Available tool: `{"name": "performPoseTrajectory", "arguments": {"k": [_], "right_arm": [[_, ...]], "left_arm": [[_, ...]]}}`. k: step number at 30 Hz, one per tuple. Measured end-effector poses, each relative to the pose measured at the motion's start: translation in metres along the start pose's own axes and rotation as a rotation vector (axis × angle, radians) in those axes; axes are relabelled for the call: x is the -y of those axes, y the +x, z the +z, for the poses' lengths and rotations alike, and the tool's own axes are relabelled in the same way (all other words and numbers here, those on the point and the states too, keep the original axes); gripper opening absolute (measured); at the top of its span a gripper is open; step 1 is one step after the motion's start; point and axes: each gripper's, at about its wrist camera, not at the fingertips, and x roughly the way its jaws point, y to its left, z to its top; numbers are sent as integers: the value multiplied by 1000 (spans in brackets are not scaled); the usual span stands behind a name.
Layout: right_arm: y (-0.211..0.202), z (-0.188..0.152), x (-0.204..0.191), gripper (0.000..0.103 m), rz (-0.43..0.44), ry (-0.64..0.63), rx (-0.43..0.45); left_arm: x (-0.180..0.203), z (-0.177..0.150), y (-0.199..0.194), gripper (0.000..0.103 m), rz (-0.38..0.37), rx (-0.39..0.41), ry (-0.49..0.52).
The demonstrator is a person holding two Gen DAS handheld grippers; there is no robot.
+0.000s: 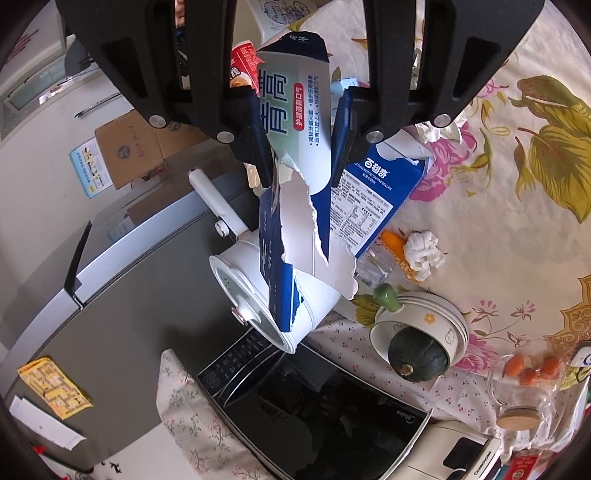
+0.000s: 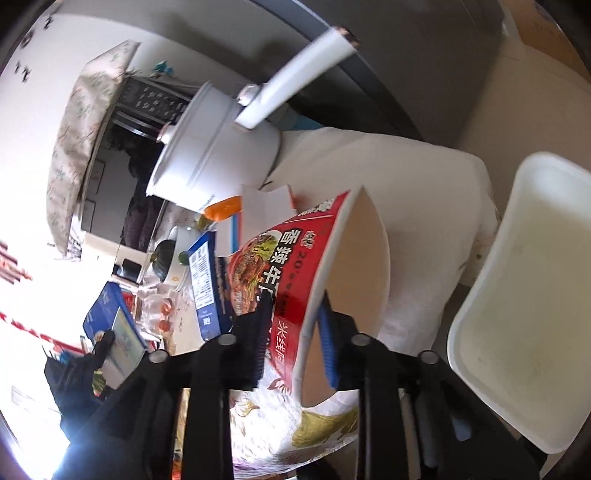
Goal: Collect trash
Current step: 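Lift the toothpaste box with the left tool and carry it over the white bin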
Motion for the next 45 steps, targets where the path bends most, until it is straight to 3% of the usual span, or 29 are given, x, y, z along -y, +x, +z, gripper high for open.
{"name": "performPoseTrajectory", "arguments": {"k": [5,24,37,45], "right_arm": [[-4,-3,-20,4,1,-91,19],[-48,-9,-53,4,-9,-238,156],[-108,-1,-26,4,-43,-218,267],[-135,10,23,4,-150,-143,277]], "left_arm": [[1,-3,3,30,10,1,12],[24,-15,7,31,-57,-10,65],[67,-51,25,31,-116,-77,144],[102,-86,47,31,-150,-141,202]]}}
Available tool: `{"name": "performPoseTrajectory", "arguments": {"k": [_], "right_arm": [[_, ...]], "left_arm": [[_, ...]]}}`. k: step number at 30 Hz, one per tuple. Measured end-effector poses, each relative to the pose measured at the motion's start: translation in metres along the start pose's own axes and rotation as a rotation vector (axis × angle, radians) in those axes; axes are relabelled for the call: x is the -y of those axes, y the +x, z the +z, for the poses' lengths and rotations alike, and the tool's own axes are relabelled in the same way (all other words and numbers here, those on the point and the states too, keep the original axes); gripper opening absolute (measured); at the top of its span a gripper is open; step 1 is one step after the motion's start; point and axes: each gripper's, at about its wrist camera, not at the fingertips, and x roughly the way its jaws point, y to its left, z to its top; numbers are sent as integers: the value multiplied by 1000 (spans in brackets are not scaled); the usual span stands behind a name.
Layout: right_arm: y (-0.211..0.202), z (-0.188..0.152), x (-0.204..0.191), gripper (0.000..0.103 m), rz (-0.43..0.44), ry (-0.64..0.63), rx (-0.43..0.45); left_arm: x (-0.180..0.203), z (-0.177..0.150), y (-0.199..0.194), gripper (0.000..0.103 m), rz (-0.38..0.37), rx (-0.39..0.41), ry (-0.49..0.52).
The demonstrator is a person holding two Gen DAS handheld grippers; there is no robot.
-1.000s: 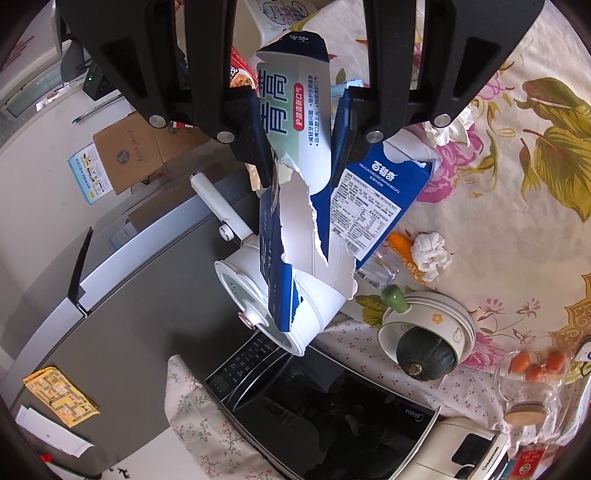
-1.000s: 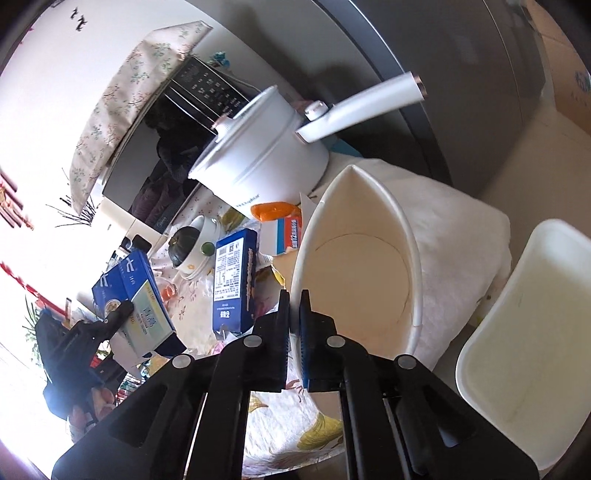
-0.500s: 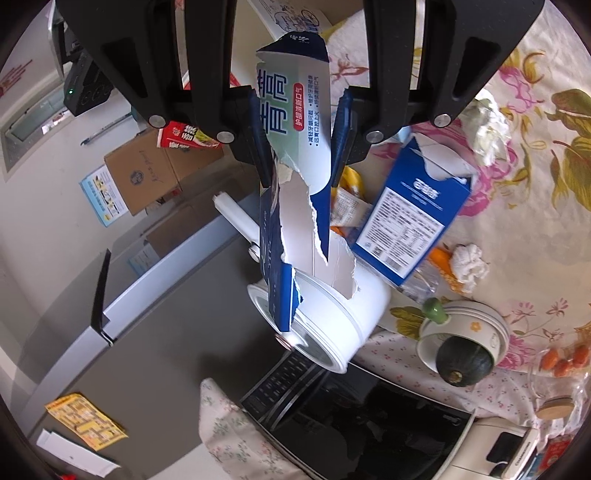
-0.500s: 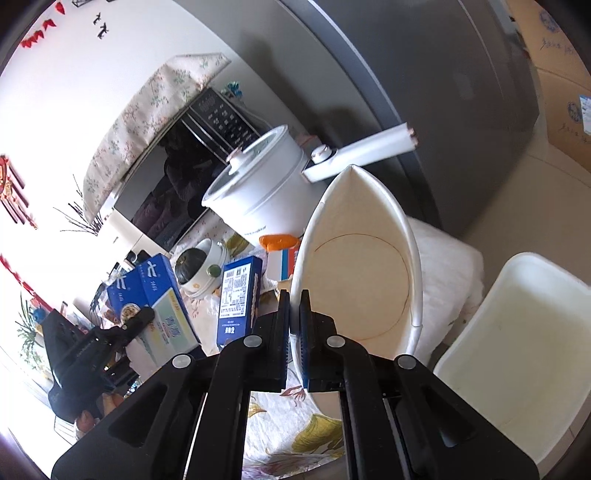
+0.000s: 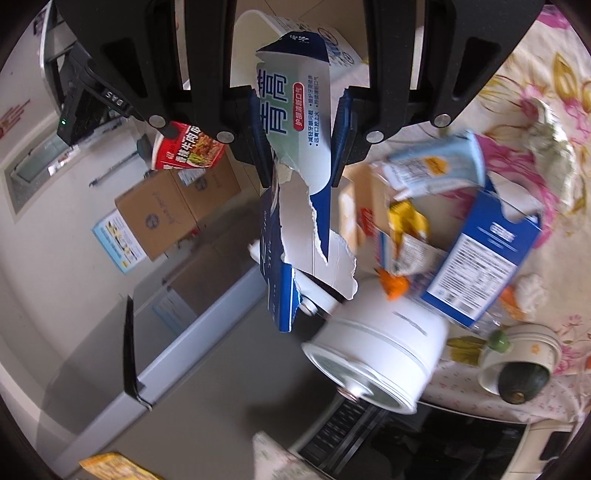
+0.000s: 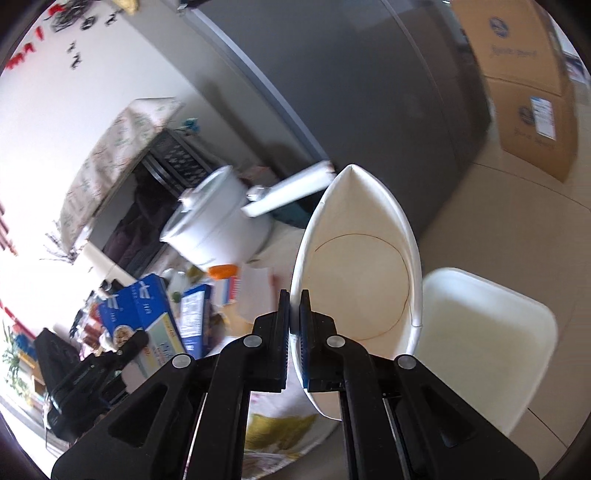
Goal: Collect trash
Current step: 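Lift the toothpaste box with the left tool and carry it over the white bin, then open the left tool to drop the toothpaste box into the bin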
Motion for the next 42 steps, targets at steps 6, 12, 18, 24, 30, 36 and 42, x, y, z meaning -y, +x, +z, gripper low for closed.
{"name": "performPoseTrajectory", "arguments": {"k": [6,12,18,24,30,36,42], "right_arm": [[3,-6,47,4,-122,23,-84],[22,-18,81,7,-221,71,-213],[7,-14,92,43,-273,104,-177],[-29,1,84,66,-504,6,28],[-61,1,70,94,-753,-70,262],[-65,5,79,96,-869,-94,305],[-70,4,87,96,-931,-110,319]], "left_arm": [[25,-22,28,31,-21,-64,44],[51,-48,59,31,-50,-136,76],[80,-67,79,31,-61,-168,136],[102,-77,91,31,-90,-186,167],[125,-86,104,32,-135,-198,204],[135,-103,126,32,-145,-246,227],[145,-117,146,43,-151,-281,275]]}}
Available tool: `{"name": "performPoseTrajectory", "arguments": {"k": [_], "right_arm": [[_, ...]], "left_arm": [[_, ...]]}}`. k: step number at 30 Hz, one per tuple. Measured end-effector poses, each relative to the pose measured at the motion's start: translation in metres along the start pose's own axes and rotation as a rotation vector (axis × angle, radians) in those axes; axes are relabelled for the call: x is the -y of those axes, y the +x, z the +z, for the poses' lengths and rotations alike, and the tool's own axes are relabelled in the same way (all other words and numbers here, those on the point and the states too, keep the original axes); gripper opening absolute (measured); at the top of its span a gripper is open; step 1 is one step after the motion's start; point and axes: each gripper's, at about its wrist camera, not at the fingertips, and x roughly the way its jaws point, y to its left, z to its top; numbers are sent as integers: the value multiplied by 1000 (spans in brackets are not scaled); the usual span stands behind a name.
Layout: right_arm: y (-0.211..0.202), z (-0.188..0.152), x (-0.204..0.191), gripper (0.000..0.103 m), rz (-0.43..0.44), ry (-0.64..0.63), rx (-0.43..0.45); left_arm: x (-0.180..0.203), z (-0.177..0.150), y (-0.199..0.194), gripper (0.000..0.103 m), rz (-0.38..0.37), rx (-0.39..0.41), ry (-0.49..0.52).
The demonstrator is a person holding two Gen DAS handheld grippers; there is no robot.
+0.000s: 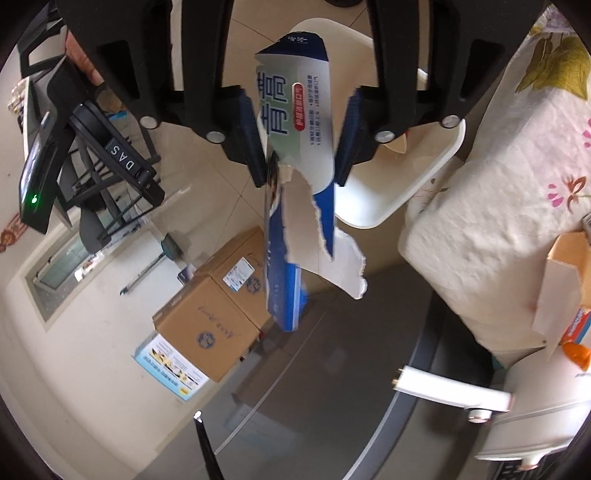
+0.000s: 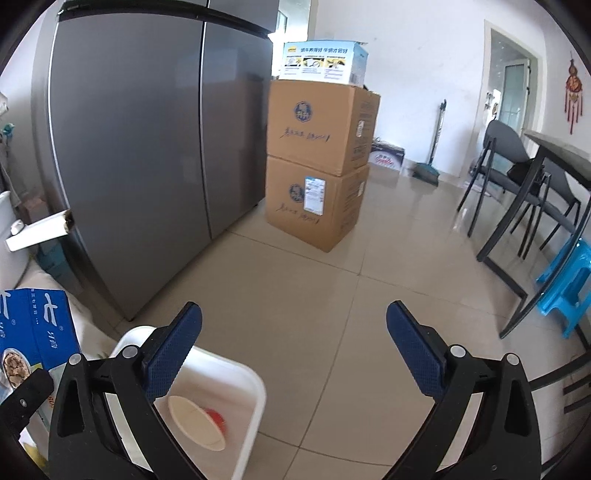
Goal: Collect trash
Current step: 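Open the left tool to drop the toothpaste box into the bin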
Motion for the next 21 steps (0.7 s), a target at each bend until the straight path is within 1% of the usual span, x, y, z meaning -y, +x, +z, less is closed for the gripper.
{"name": "performPoseTrajectory", "arguments": {"k": [3,5,8,11,16,18,20,21], "right_arm": [[0,-1,-1,96,-10,-19,7],[0,-3,-1,96,-12,-31,4],[-3,-4,-1,96,-16,-35,8],[-5,-3,-2,96,-13,-29,10],[-13,-6,-12,96,-4,-51,25],[-17,-7,-20,96,5,-65,33],[-23,-7,-29,96,18,-80,45],[-27,-8,-33,96,24,-86,51]], "left_arm": [[5,-2,5,49,-7,-8,16],[7,-3,7,57,3,-6,29],[8,-3,9,61,11,-8,33],[5,-2,8,61,25,-6,24],[3,0,-5,61,94,38,41],[3,1,-14,66,142,72,49],[1,2,-26,75,205,119,48],[-1,3,-31,76,224,136,47]]}}
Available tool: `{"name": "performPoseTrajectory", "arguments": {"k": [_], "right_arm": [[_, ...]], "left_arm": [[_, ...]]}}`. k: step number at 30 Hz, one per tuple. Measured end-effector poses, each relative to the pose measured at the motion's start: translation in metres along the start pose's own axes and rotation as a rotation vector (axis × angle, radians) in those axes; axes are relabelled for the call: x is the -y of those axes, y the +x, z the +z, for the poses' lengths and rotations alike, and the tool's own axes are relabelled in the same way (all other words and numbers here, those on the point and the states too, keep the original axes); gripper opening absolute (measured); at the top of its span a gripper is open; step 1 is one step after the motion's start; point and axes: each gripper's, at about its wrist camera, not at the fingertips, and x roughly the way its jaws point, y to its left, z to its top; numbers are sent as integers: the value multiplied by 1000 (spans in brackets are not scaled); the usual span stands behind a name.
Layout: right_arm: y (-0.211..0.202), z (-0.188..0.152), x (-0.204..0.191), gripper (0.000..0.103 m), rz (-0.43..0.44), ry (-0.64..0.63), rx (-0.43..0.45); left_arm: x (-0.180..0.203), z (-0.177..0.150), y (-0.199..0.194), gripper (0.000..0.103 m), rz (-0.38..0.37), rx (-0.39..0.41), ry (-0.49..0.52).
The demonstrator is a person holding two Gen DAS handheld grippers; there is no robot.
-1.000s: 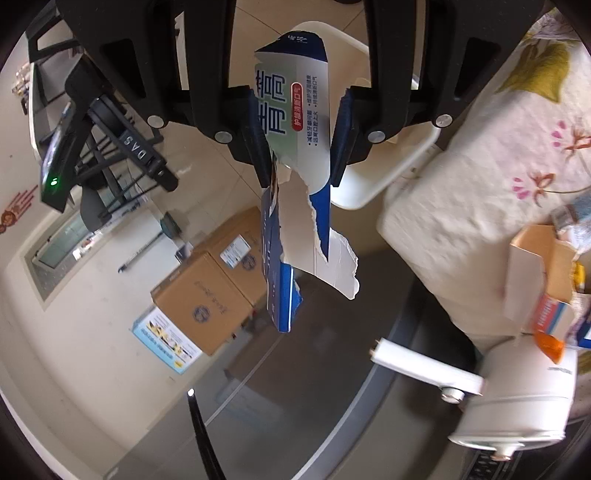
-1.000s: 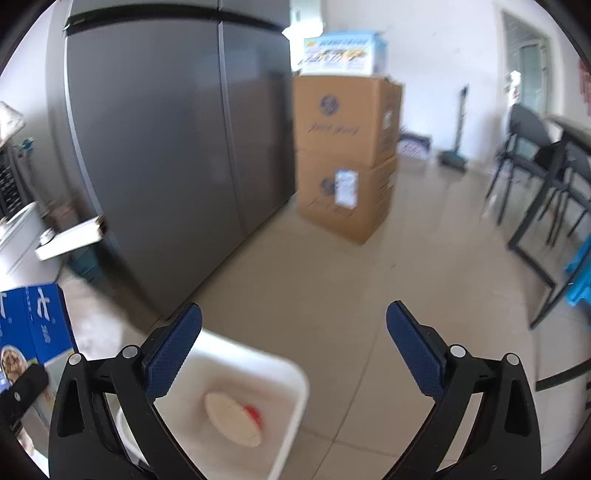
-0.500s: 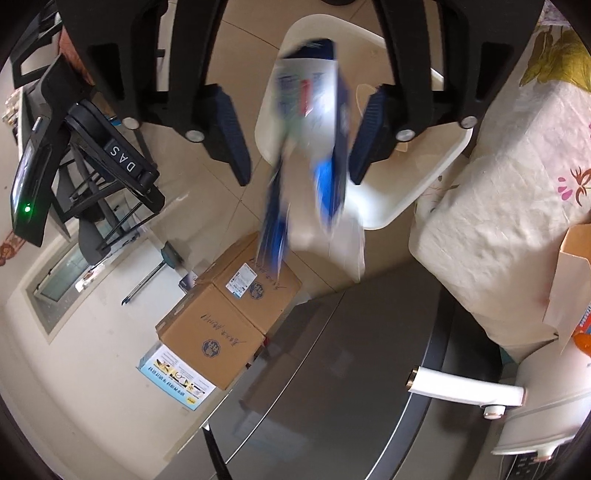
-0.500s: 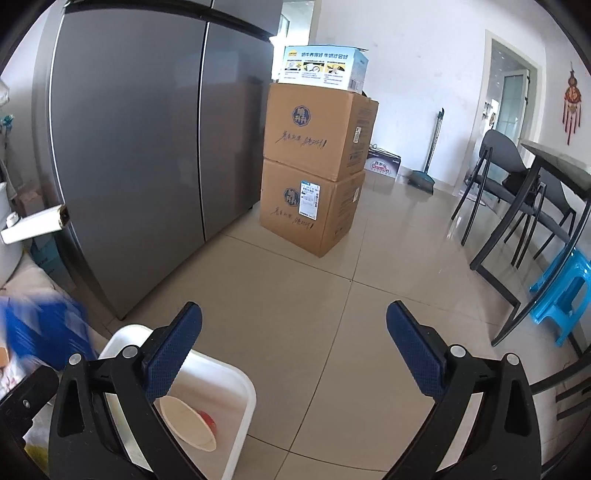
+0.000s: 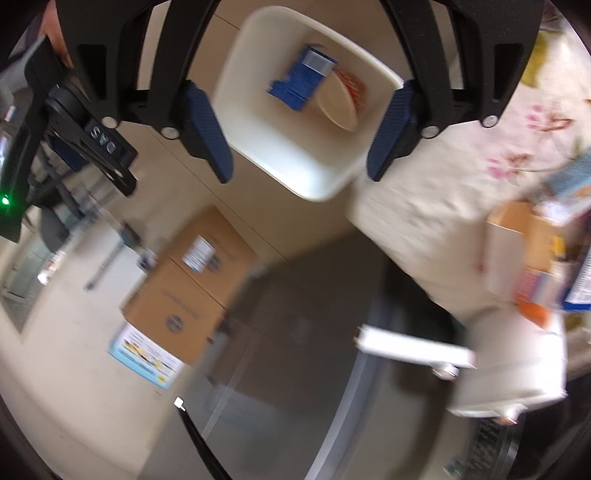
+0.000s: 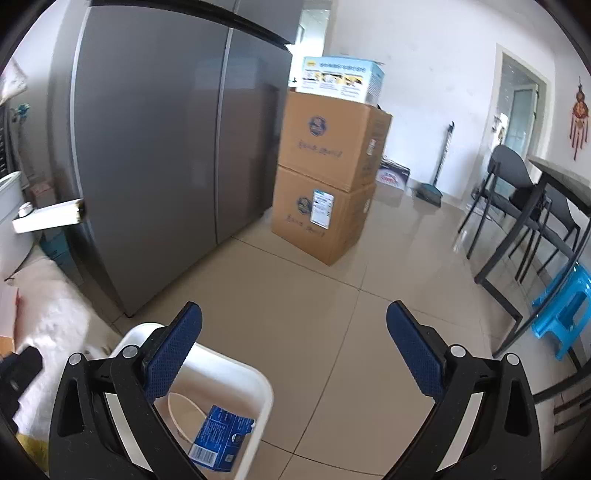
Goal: Collect trash
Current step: 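Open the left tool to drop the toothpaste box into the bin, then return the left tool to the table and grasp the crumpled white tissue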
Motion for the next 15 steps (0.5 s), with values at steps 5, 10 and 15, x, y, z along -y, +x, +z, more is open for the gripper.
{"name": "performPoseTrajectory", "arguments": {"k": [5,10,15], "right_arm": [[-19,2,-23,96,60,-17,38],[-42,0,-57,96,143,-56,67],[-60,-4,-93,96,200,-121,98]], "left_arm": [[-18,7,-22,77,106,55,-8],[-45,11,-43,77,198,93,-37],[-78,13,-64,77,279,111,-83]]}}
